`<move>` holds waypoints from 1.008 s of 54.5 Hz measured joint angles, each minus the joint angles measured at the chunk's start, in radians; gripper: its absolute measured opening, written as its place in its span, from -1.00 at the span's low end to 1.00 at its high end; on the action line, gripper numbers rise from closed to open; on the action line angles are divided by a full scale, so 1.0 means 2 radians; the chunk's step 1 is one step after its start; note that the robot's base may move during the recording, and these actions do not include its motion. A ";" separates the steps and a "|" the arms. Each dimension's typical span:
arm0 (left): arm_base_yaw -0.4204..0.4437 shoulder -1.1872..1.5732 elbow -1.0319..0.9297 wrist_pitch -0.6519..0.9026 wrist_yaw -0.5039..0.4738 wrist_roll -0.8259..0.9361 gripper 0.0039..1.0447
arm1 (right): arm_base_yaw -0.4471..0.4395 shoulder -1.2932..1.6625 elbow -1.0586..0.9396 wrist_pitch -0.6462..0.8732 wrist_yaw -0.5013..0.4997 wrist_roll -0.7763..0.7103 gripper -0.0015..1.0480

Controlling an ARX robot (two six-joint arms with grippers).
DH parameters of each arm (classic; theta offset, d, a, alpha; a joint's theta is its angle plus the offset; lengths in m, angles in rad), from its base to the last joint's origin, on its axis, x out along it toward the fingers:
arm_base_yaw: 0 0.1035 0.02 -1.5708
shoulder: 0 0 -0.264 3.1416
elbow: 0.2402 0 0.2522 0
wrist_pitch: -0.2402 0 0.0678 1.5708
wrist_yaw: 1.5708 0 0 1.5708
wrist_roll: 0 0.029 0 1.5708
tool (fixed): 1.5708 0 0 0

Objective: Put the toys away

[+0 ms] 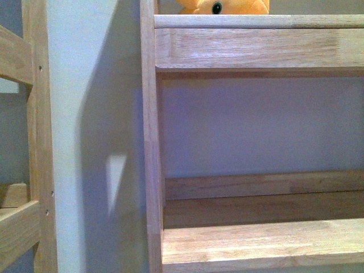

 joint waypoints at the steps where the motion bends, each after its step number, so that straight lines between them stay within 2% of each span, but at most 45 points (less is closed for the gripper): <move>1: 0.000 0.000 0.000 0.000 0.000 0.000 0.88 | 0.005 -0.006 -0.011 0.000 0.006 0.002 0.87; 10: 0.000 0.000 0.000 0.000 0.000 0.000 0.88 | 0.061 -0.034 -0.070 -0.005 0.039 0.008 0.87; 21: 0.000 0.000 0.000 0.000 0.000 0.000 0.88 | 0.074 -0.037 -0.079 -0.011 0.041 0.004 0.86; 25: 0.000 0.000 0.000 0.000 0.000 0.000 0.88 | 0.103 -0.048 -0.066 -0.091 0.041 -0.032 0.65; 29: 0.000 0.000 0.000 0.000 0.000 0.000 0.88 | 0.115 -0.061 -0.079 -0.120 0.032 -0.055 0.46; 39: 0.000 0.000 0.000 0.000 0.000 0.000 0.88 | 0.117 -0.088 -0.127 -0.110 0.038 -0.077 -0.03; 44: 0.000 0.000 0.000 0.000 0.000 0.000 0.88 | 0.118 -0.106 -0.157 -0.098 0.038 -0.083 -0.43; 53: 0.000 0.000 0.000 0.000 0.000 0.000 0.88 | 0.118 -0.123 -0.186 -0.088 0.038 -0.085 -0.93; 55: 0.000 0.000 0.000 0.000 0.000 0.000 0.88 | 0.118 -0.126 -0.191 -0.087 0.038 -0.087 -0.94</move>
